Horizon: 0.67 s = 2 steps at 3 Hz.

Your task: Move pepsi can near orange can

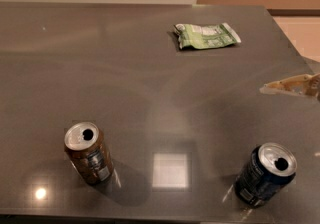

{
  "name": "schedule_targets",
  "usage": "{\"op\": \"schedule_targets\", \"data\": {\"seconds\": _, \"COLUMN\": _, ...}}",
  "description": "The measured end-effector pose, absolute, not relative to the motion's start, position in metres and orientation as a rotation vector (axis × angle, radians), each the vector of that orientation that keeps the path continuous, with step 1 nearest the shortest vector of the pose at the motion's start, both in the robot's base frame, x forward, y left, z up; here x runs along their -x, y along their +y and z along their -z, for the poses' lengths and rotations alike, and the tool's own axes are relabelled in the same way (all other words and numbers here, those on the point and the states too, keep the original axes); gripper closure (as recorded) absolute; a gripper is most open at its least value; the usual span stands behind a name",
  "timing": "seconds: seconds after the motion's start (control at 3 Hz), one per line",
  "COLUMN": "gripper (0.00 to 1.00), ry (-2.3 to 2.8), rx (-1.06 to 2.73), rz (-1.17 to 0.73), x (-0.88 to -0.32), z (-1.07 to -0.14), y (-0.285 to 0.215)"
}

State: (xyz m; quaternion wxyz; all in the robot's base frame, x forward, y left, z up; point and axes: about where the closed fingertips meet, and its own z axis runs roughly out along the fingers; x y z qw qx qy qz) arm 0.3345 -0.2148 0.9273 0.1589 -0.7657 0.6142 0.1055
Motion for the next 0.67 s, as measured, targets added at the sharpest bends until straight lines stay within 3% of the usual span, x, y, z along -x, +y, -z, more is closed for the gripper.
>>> {"op": "schedule_targets", "data": {"seconds": 0.67, "gripper": 0.0, "ry": 1.717, "rx": 2.191, "rz": -0.397, "x": -0.317, "z": -0.9, "y": -0.207}}
